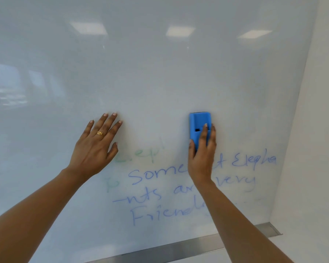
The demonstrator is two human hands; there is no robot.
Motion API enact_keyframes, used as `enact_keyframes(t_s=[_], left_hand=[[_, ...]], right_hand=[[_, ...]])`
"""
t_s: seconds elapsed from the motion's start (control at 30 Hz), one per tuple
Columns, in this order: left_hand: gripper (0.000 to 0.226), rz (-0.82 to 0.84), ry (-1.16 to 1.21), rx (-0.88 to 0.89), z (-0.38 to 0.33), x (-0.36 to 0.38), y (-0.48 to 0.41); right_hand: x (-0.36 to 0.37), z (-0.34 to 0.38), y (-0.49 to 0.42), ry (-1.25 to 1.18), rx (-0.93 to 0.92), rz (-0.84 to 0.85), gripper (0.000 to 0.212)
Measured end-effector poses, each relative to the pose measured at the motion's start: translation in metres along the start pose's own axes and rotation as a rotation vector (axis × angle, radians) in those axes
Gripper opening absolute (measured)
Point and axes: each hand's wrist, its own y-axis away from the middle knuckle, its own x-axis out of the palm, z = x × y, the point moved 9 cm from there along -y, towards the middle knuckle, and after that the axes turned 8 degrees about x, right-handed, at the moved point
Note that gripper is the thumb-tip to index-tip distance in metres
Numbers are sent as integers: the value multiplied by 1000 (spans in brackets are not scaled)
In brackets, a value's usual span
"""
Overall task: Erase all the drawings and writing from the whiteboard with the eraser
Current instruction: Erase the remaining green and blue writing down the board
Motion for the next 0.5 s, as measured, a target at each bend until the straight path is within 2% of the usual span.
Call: enact_keyframes(t_s=[0.23, 0.5], left_hand=[[57, 3, -25, 15, 16, -3, 9], [58, 46, -18, -36, 58, -5, 43]], right_hand=[[4, -3, 12, -52, 179, -66, 58], [36, 54, 51, -47, 95, -34, 54]])
